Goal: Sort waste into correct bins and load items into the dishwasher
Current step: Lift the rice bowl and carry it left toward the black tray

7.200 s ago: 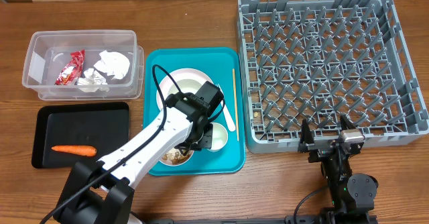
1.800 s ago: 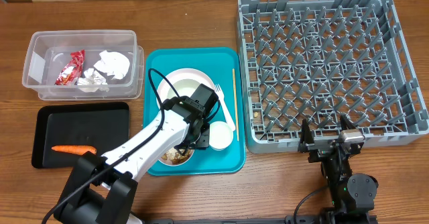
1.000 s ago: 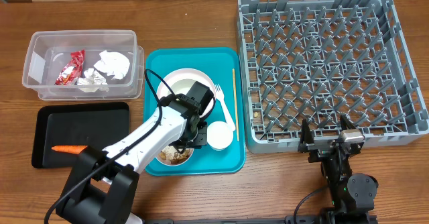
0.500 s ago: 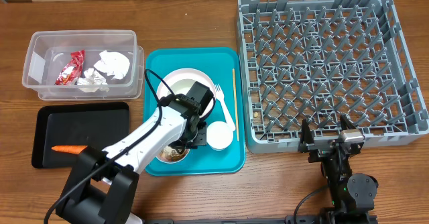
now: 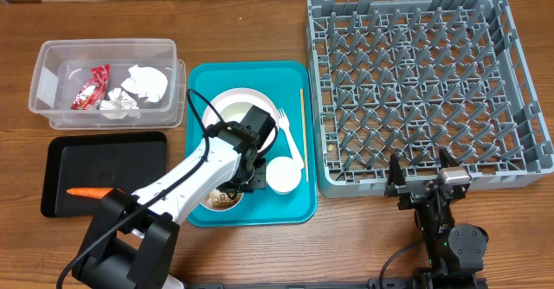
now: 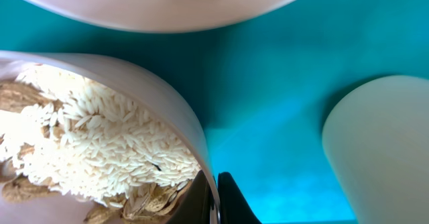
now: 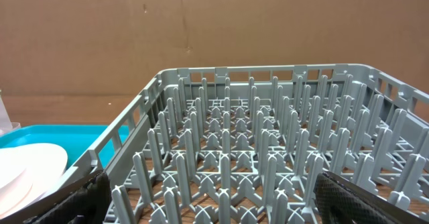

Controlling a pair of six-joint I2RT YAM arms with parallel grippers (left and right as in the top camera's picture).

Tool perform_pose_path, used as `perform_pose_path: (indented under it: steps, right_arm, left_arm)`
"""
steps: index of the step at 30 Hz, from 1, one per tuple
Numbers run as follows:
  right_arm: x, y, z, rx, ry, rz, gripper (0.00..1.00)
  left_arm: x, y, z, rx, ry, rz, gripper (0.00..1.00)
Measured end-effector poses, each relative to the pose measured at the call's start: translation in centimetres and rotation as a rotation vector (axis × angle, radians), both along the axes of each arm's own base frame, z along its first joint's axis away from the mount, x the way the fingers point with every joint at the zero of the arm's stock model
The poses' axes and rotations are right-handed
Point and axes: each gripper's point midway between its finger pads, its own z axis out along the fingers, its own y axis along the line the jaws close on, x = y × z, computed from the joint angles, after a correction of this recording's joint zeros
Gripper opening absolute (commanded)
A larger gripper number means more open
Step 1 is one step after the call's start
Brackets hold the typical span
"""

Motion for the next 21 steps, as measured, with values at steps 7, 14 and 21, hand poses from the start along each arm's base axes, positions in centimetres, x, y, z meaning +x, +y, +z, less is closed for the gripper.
perform_pose_path:
  steps: [7,14,21]
  right_arm:
    - [0.0,0.0,0.0,0.0,0.0,0.0,1.0]
    - [0.0,0.0,0.0,0.0,0.0,0.0,1.0]
    - [0.0,0.0,0.0,0.0,0.0,0.0,1.0]
  left_arm:
    - [-0.3,0.3,0.5,0.017,0.021,-0.008,0.04]
    - [-0.8,0.5,1.0,0.031,0.047,-0.011,0.04]
    - [-0.5,0.2,2.1,0.028,0.056,-0.011,0.04]
